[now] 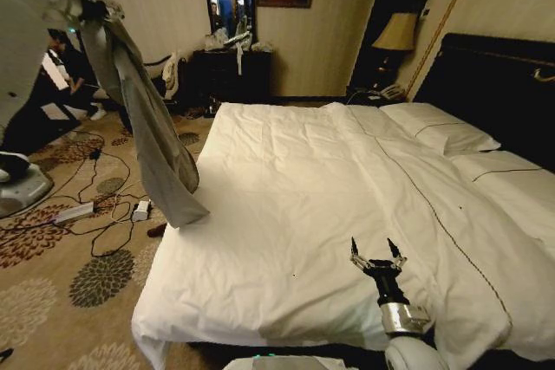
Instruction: Pick up the clothes from the bed and hang them on the clothes hanger.
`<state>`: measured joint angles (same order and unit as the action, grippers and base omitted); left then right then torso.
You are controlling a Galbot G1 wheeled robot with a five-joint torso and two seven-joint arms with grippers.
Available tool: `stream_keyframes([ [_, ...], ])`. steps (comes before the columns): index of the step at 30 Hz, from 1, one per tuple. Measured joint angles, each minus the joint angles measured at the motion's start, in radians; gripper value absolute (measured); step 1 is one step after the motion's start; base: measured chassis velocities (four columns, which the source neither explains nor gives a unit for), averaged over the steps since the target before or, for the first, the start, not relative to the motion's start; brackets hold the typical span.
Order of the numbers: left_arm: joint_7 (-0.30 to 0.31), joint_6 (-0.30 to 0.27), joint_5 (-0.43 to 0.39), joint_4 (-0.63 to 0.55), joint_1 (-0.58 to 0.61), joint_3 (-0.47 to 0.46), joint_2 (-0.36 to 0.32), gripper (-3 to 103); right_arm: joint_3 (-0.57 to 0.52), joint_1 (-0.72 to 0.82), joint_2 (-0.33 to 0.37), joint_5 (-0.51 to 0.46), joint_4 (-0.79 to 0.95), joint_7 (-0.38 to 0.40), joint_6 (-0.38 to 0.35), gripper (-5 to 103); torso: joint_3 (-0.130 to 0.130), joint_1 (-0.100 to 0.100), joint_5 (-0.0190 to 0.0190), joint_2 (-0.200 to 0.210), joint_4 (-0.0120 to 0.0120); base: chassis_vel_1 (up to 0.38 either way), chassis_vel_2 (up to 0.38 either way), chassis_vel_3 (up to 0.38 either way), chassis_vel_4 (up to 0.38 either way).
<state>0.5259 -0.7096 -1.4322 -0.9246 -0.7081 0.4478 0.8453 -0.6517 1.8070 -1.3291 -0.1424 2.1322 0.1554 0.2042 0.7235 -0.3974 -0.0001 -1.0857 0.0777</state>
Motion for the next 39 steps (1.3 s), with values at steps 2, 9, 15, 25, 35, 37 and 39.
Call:
stream_keyframes([
  [2,-0.011,0.041,0.018,0.01,0.005,-0.011,0.015,100,0.0,0.0,0.0,0.0,0.0,0.0,0.0,100,0.0,0.0,0.0002,0.0,0.0002,0.0,0.0,0.0,0.0],
  [9,-0.041,0.122,0.058,-0.004,0.03,-0.037,0.024,100,0.0,0.0,0.0,0.0,0.0,0.0,0.0,100,0.0,0.0,0.0,0.0,0.0002,0.0,0.0,0.0,0.0],
  [15,-0.053,0.162,0.137,-0.021,0.036,-0.035,0.012,100,0.0,0.0,0.0,0.0,0.0,0.0,0.0,100,0.0,0.0,0.0001,0.0,0.0,0.0,0.0,0.0,0.0],
  [25,-0.116,0.346,0.3,-0.024,0.048,-0.043,0.017,100,0.0,0.0,0.0,0.0,0.0,0.0,0.0,100,0.0,0.0,0.0001,0.0,0.0,0.0,0.0,0.0,0.0],
  [35,-0.16,0.459,0.429,-0.069,0.08,-0.046,0.003,100,0.0,0.0,0.0,0.0,0.0,0.0,0.0,100,0.0,0.0,-0.0001,0.0,-0.0002,0.0,0.0,0.0,0.0],
  [37,-0.146,0.45,0.384,-0.092,0.091,-0.061,0.0,100,0.0,0.0,0.0,0.0,0.0,0.0,0.0,100,0.0,0.0,-0.0001,0.0,0.0,0.0,0.0,0.0,0.0],
  [39,-0.102,0.394,0.284,-0.117,0.094,-0.069,-0.006,100,0.0,0.0,0.0,0.0,0.0,0.0,0.0,100,0.0,0.0,0.0002,0.0,0.0003,0.0,0.0,0.0,0.0],
])
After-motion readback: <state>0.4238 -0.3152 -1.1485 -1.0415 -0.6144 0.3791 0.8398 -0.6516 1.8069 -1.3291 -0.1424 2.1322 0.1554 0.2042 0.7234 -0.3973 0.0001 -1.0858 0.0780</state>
